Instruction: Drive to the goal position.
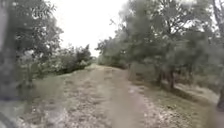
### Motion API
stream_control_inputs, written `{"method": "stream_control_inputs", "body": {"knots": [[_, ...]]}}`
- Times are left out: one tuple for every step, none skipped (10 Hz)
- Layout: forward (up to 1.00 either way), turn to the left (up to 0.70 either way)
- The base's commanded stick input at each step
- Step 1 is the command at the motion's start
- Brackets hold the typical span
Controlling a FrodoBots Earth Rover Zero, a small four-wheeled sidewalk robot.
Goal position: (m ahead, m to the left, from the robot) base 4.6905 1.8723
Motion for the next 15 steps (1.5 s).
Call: {"method": "stream_control_inputs", "body": {"knots": [[0.70,0.35],[0.70,0.31],[0.70,0.26],[0.70,0.00],[0.70,0.00],[0.70,0.00],[0.70,0.00],[0.70,0.00],[0.70,0.00],[0.70,0.00],[0.70,0.00],[0.70,0.00],[0.70,0.00],[0.70,0.00],[0.70,0.00]]}}
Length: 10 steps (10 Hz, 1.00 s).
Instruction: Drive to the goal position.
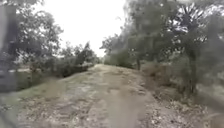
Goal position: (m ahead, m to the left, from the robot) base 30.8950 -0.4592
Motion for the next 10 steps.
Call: {"method": "stream_control_inputs", "body": {"knots": [[0.70,0.00],[0.70,0.00],[0.70,0.00],[0.70,0.00],[0.70,0.00],[0.70,0.07],[0.70,0.30],[0.70,0.30],[0.70,0.08],[0.70,0.00]]}}
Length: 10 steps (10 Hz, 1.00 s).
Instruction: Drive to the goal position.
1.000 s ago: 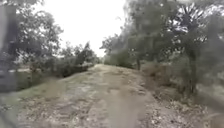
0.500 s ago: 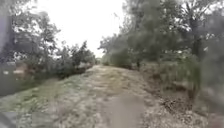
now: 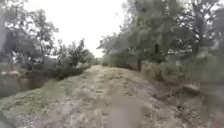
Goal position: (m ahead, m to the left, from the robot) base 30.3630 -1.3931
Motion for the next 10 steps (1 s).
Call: {"method": "stream_control_inputs", "body": {"knots": [[0.70,0.00],[0.70,0.00],[0.70,0.00],[0.70,0.00],[0.70,0.00],[0.70,0.00],[0.70,0.00],[0.70,0.00],[0.70,0.00],[0.70,0.00]]}}
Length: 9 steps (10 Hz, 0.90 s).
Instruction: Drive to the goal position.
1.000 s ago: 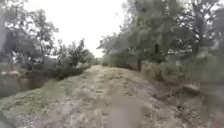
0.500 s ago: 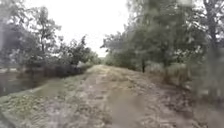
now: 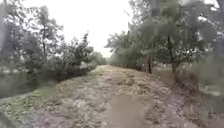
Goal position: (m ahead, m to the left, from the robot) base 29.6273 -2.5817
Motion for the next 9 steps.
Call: {"method": "stream_control_inputs", "body": {"knots": [[0.70,0.00],[0.70,0.00],[0.70,0.00],[0.70,0.00],[0.70,0.00],[0.70,0.00],[0.70,0.00],[0.70,0.00],[0.70,0.00]]}}
